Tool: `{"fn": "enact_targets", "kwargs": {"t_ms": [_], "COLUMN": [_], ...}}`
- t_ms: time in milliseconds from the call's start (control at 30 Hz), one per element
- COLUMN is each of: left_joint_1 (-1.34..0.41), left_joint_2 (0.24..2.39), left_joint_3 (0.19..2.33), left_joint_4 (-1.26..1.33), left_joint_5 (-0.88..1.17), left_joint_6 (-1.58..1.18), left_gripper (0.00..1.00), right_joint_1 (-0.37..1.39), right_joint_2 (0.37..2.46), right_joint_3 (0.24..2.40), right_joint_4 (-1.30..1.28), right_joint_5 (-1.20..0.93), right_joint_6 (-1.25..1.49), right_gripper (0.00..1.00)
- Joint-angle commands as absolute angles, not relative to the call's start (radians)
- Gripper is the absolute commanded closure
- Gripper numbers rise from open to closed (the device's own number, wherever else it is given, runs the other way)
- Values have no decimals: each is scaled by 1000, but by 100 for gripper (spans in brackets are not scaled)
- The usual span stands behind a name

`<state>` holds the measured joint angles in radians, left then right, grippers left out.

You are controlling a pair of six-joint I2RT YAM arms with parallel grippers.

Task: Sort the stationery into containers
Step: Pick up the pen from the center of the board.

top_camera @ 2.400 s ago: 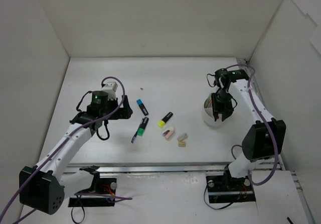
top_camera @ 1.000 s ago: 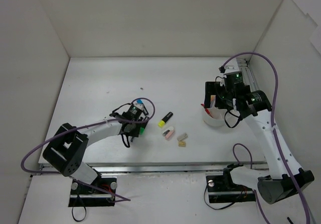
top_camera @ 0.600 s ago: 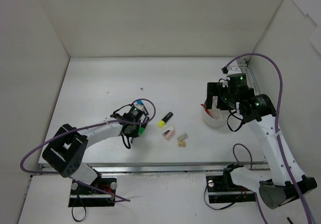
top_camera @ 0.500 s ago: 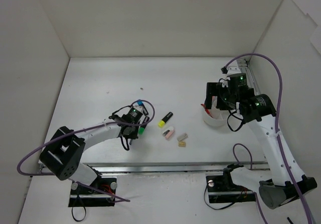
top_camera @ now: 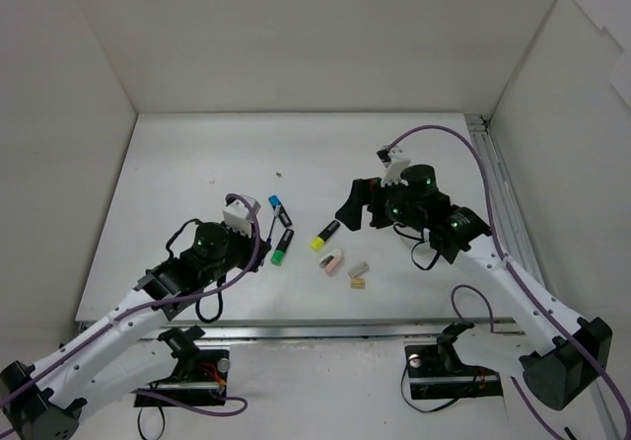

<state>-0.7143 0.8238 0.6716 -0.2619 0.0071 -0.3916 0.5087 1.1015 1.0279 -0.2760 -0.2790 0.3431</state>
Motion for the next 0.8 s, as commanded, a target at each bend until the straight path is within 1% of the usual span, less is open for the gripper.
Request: {"fn": "enact_targets", "kwargs": {"t_ms": [0, 133, 267, 433, 600, 767], "left_joint_1": [-730, -739, -758, -770, -770, -779], "left_joint_2": [799, 805, 841, 882, 894, 900], "left_joint_3": [673, 681, 698, 718, 741, 733], "left_joint_4": [-155, -106, -60, -29, -17, 35], "left_joint_5": [116, 187, 253, 255, 221, 302], "left_joint_6": [-321, -296, -278, -275, -314, -299], "left_gripper": [100, 100, 100, 100, 100, 100], "right_joint_1": [560, 612, 673, 713, 722, 726], "right_joint_2": [1083, 1101, 1164, 1201, 1164, 1132], "right_joint_3": [971, 905, 937, 950, 924, 870], "right_joint_4": [155, 349, 359, 356, 301, 354], "right_joint_5": [-385, -419, -449, -420, -371, -348], "right_joint_6": [428, 485, 479, 471, 456, 482], "right_gripper": [2, 2, 2, 2, 2, 2]}}
